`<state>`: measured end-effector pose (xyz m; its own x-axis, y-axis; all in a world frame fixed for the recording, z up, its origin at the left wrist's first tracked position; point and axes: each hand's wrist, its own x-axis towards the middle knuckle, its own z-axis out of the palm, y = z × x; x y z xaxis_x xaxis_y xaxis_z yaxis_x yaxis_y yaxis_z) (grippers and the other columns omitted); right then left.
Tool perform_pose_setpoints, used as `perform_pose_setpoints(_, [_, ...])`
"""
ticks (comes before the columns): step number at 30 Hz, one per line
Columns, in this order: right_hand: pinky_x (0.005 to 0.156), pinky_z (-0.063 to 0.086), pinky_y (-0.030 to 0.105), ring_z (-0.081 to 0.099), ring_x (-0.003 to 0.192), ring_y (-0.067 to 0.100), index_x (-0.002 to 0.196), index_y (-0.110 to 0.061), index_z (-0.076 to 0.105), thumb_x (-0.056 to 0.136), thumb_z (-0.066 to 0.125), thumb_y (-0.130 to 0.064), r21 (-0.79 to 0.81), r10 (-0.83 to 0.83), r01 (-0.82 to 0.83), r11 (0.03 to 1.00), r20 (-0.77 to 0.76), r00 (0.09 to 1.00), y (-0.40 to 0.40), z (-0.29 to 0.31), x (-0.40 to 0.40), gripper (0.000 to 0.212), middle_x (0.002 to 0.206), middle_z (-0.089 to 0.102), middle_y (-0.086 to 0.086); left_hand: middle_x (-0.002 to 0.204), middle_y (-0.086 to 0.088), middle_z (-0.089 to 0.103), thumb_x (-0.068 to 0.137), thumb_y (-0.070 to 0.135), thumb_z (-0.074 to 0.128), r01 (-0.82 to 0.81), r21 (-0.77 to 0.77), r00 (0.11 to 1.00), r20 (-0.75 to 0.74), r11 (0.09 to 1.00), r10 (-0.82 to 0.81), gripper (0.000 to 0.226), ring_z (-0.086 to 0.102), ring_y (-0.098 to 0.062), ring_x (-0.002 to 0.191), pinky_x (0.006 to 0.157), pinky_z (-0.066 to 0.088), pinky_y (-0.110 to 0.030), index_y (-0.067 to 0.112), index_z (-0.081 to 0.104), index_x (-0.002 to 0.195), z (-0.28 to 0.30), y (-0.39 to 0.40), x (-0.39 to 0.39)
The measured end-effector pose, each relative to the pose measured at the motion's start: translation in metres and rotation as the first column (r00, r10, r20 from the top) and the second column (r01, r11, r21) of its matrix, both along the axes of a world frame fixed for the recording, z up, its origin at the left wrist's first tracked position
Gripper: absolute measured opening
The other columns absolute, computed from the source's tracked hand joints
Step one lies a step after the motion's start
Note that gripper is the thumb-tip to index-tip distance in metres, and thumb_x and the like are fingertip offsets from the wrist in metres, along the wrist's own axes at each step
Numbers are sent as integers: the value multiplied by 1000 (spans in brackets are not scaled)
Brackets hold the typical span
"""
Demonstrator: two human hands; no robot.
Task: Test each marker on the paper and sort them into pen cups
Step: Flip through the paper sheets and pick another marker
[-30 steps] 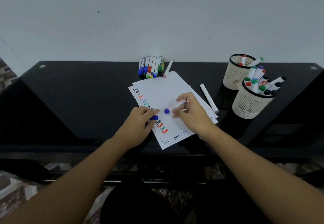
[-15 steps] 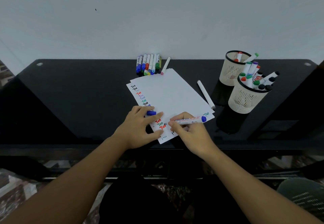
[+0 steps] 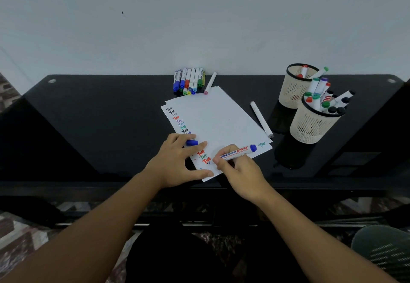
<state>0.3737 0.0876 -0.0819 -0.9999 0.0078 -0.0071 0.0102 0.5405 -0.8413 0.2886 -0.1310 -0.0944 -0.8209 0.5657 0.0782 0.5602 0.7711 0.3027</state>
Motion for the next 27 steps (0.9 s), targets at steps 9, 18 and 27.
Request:
perform_pose_setpoints(9, [80, 56, 28, 62, 93, -1, 107, -37, 60, 103, 55, -46, 39, 7, -6, 999, -6, 1000, -1, -1, 1, 11, 94, 70, -15, 158, 19, 24, 70, 99, 38, 1, -11, 1000, 16, 1000, -1, 98, 14, -9, 140, 119, 30, -47, 46, 38, 152, 2, 0, 1])
perform_pose_setpoints(18, [75, 58, 34, 66, 84, 11, 110, -34, 60, 103, 56, -47, 89, -3, 5, 996, -15, 1000, -1, -3, 0, 15, 93, 70, -9, 157, 20, 24, 71, 97, 42, -3, -4, 1000, 16, 1000, 3, 95, 15, -9, 140, 118, 31, -47, 46, 38, 152, 0, 1, 1])
perform_pose_setpoints(27, [76, 57, 37, 66, 85, 14, 106, -31, 61, 104, 54, -46, 97, 12, -12, 995, 3, 1000, 2, 0, 0, 17, 92, 71, -4, 157, 20, 24, 70, 98, 39, 1, -6, 1000, 13, 1000, -1, 97, 15, -10, 140, 119, 31, -47, 46, 38, 152, 1, 1, 0])
